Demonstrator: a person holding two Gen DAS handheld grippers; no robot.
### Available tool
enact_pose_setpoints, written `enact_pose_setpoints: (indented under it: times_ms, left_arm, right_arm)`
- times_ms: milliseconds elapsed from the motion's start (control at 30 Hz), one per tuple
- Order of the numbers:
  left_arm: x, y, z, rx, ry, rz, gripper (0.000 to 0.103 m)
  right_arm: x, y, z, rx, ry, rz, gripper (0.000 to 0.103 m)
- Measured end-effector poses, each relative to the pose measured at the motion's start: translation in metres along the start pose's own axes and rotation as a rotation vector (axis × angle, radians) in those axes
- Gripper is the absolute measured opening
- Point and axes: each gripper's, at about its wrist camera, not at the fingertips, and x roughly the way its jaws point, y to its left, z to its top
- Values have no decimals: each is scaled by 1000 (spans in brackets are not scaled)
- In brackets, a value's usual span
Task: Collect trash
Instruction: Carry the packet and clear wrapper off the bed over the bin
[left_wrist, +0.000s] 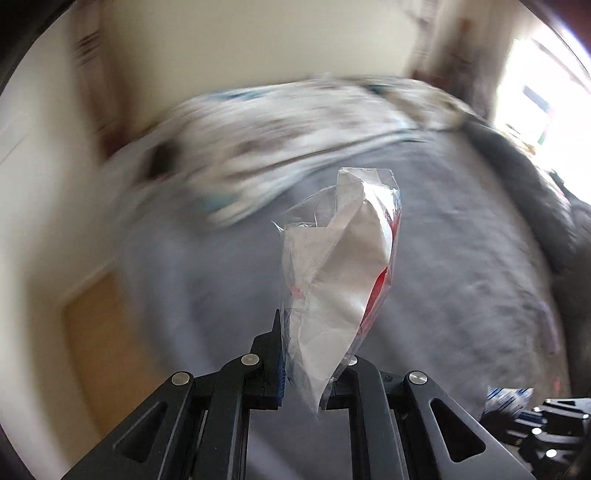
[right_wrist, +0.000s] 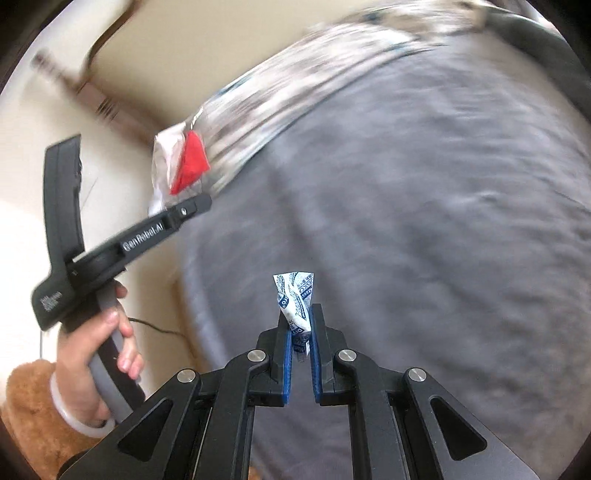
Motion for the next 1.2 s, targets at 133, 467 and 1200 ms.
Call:
enact_pose_setpoints:
  times_ms: [133,467,1200]
  left_arm:
    - [-28,92,-68,-187,41,134,12]
    - [-65,218,-232,-455,184,302,12]
    - [-5,253,-299,-636,282,248,12]
  right_arm:
    - [42,70,-30,-132,127,94,8]
    - [184,202,-139,-390,500,208,8]
    - [347,260,-205,-666,648,46,14]
